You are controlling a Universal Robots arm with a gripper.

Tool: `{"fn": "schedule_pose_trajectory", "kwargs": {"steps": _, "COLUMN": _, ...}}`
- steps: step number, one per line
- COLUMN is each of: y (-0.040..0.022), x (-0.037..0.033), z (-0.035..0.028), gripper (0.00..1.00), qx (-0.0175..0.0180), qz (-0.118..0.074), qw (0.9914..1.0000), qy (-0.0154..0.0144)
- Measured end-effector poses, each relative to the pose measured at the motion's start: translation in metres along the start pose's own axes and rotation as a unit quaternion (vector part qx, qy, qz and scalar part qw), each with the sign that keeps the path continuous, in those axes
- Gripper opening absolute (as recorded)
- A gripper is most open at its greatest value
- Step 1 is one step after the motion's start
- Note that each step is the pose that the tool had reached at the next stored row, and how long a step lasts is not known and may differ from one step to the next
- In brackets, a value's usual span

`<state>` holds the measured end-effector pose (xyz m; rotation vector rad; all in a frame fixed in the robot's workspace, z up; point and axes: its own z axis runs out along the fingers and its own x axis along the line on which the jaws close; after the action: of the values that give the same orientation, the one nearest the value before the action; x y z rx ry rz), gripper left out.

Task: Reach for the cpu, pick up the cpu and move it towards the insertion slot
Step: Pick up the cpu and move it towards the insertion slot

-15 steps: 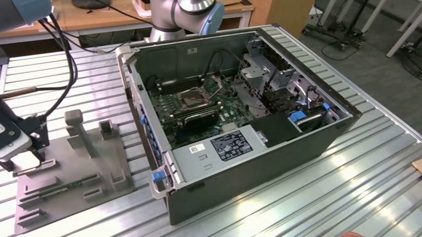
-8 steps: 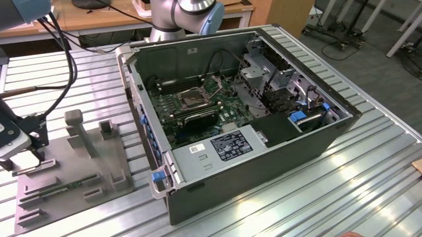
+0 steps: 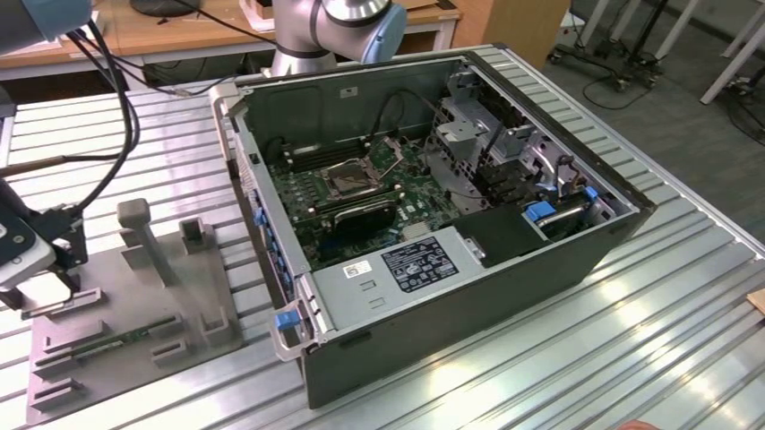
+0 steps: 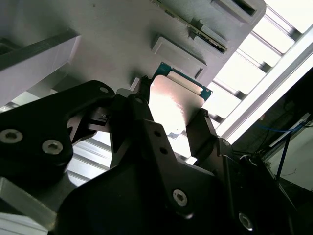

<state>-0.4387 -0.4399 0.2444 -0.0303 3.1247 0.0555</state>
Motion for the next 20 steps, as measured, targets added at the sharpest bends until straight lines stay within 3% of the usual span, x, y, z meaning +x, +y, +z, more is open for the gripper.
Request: {"fn": "schedule_pose_trajectory", "kwargs": {"steps": 20, "y": 0.0003, "x": -0.0001, "z": -0.0083, "gripper": 0.54, "qx": 0.0002, "qz": 0.0, "qw": 1.0, "qy": 0.0002}}
